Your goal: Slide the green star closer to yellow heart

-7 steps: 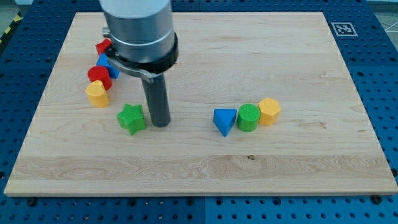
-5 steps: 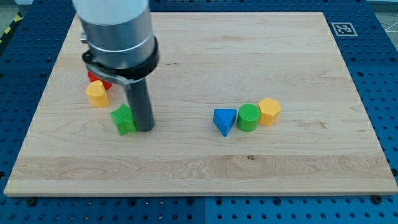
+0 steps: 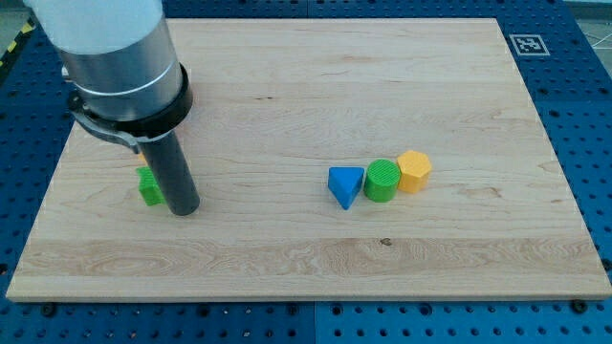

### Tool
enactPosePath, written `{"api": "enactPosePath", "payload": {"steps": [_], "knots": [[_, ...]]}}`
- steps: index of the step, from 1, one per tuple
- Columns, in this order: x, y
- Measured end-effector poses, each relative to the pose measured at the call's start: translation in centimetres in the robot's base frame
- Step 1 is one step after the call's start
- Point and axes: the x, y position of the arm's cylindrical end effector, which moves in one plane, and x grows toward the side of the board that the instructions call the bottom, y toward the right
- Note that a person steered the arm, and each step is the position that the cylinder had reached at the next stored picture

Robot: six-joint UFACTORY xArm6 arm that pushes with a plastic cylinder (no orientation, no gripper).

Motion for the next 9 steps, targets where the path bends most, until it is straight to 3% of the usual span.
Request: {"api": "enactPosePath", "payload": {"steps": [9], "knots": [[-1.5, -4.8]]}}
